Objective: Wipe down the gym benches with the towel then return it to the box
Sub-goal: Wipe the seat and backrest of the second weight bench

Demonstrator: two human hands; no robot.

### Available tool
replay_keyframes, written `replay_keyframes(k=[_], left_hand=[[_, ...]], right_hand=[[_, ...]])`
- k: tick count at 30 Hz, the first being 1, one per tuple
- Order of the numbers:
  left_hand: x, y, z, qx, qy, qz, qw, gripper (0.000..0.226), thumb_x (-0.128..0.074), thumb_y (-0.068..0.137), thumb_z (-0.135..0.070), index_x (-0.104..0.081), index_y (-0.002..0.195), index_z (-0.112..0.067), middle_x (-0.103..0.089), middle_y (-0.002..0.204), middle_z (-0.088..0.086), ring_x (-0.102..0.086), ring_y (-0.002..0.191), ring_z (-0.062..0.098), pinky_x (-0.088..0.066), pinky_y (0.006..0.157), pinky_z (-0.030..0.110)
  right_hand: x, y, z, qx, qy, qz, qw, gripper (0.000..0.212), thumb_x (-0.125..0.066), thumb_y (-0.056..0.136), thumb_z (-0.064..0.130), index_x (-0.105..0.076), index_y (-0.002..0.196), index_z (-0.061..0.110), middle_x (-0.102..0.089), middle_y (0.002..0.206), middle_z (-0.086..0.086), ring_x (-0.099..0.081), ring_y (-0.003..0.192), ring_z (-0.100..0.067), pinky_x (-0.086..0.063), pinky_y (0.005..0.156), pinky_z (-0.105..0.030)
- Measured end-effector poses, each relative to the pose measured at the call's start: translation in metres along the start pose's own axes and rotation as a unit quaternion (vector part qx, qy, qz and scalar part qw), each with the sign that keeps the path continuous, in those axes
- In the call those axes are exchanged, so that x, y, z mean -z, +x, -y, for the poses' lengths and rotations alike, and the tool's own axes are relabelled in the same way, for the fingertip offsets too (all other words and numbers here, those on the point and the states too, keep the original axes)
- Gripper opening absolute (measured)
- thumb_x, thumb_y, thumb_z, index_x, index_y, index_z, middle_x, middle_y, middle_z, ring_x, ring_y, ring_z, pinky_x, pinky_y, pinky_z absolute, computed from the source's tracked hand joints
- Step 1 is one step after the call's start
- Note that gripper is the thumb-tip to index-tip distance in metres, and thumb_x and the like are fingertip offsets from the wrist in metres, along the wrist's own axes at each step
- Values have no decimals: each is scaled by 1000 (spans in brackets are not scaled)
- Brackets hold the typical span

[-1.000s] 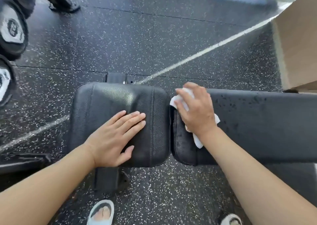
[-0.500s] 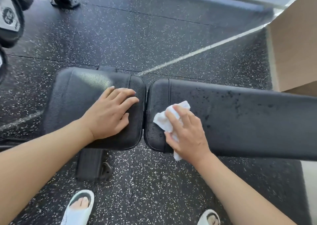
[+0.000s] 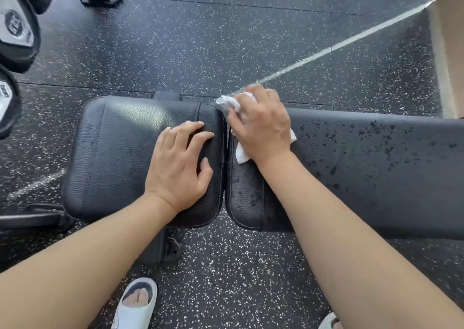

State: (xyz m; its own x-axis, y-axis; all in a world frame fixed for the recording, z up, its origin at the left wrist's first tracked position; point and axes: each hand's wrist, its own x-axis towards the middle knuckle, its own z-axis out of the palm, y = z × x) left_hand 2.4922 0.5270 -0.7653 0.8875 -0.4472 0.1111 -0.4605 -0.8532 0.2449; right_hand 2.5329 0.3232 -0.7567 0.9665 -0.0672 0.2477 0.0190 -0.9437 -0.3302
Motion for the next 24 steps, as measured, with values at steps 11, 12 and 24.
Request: replay_keyframes(k=[11,12,24], left_hand=[[2,1,-2,0,-6,-1,1000,51,-54,85,-29,-60,134,-15,-52,146,10,-47,139,36,-30,121,56],[2,1,-2,0,-7,0,1000,51,-55,85,-29,-60,134,-15,-52,146,10,-47,139,37,-30,121,56],[4,0,-3,6,-5,6,1000,52,-55,85,-29,-60,135,-15,-53,147,10,-46,141,36,-29,121,57]], right_hand=[[44,-177,2,114,58,102,987,41,-71,87,9,-71,128,8,-61,140,-16,-58,124,-39,-50,101,-50],[42,-163,0,110,58,97,988,39,-69,87,7,-72,126,7,-63,137,-16,-60,121,-39,-51,99,-50],[22,-57,9,11,35,49,998,36,-65,88,5,-70,124,8,-60,136,-16,-54,123,-40,-45,100,-48]])
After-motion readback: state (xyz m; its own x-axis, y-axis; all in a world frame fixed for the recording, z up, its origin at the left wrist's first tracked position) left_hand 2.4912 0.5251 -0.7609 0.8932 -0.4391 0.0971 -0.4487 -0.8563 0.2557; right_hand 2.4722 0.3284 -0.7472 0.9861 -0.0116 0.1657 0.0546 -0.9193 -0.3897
